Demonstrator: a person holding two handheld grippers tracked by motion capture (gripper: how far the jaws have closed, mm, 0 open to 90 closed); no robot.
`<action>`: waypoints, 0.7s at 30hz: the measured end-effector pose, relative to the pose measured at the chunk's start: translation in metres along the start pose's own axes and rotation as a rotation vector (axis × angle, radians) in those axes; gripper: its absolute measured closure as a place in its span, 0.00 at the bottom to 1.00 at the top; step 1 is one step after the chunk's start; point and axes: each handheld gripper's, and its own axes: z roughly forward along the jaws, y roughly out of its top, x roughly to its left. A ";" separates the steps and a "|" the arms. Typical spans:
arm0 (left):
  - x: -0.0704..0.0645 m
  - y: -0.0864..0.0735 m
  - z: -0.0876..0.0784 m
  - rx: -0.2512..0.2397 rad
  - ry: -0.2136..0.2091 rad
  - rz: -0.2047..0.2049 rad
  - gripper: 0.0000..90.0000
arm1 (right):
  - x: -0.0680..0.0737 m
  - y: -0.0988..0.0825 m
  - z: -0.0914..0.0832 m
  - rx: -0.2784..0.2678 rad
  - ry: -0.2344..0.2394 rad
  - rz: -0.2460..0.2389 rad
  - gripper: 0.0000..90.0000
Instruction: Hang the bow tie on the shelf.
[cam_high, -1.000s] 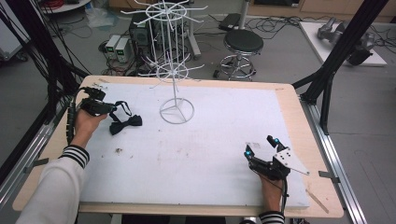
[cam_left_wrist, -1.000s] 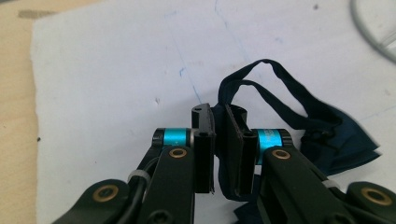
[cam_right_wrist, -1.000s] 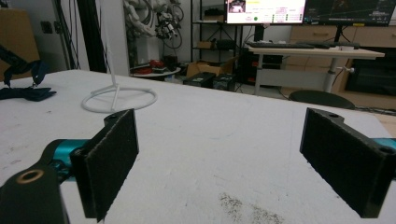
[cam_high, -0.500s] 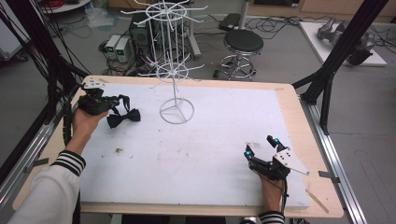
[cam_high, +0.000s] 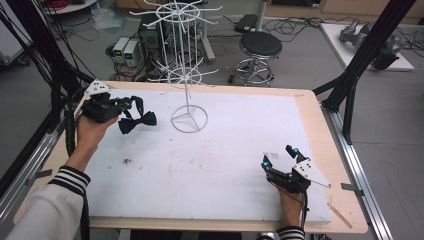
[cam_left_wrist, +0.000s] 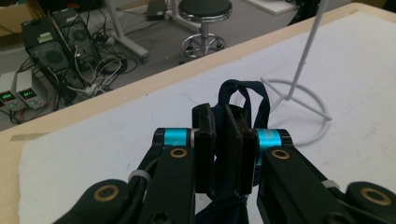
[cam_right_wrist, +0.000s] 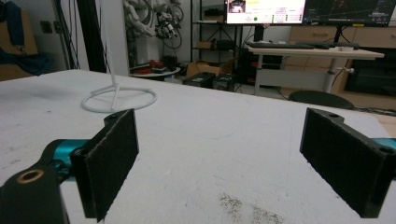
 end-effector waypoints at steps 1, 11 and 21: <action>-0.002 0.001 -0.002 0.001 -0.007 0.011 0.91 | 0.000 0.000 0.000 0.000 0.000 0.001 0.12; -0.025 0.021 -0.018 -0.069 -0.056 0.070 0.91 | 0.000 0.000 0.000 0.001 -0.001 0.000 0.12; -0.046 0.035 -0.029 -0.119 -0.101 0.123 0.91 | 0.000 0.000 0.000 0.000 0.000 0.000 0.12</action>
